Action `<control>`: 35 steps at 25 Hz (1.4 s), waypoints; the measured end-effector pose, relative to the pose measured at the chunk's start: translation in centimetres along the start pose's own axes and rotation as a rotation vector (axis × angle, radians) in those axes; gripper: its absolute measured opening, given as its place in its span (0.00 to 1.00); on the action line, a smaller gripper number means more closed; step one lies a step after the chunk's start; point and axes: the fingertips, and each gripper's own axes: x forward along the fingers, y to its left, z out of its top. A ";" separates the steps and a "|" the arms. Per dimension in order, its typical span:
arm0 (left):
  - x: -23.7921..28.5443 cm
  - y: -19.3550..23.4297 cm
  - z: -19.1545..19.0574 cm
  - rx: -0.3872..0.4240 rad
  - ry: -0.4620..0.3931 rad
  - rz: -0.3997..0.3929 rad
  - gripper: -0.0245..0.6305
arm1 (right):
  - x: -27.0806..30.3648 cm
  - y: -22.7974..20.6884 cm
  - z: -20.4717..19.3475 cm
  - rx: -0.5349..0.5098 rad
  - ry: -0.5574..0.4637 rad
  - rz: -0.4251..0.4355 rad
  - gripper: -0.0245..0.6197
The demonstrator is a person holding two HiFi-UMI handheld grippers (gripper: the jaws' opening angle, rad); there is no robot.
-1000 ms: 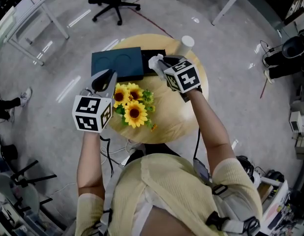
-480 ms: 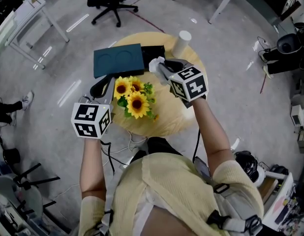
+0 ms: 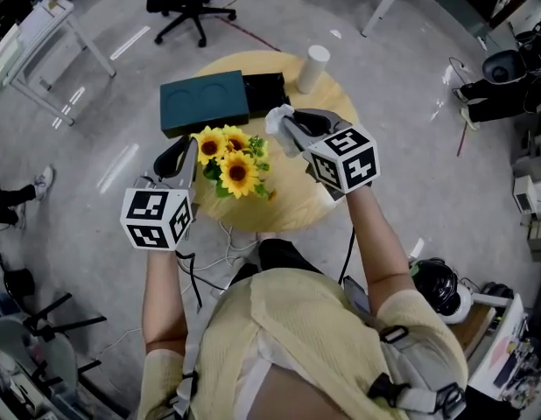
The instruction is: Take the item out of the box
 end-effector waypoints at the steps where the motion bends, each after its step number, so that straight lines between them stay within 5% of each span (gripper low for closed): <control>1: -0.1 -0.1 0.0 -0.001 -0.002 0.001 0.10 | -0.3 0.1 -0.1 0.003 -0.003 -0.002 0.14; 35: -3.4 -1.5 -3.1 -0.068 0.019 0.012 0.09 | -6.4 2.4 -3.6 0.099 -0.045 -0.004 0.13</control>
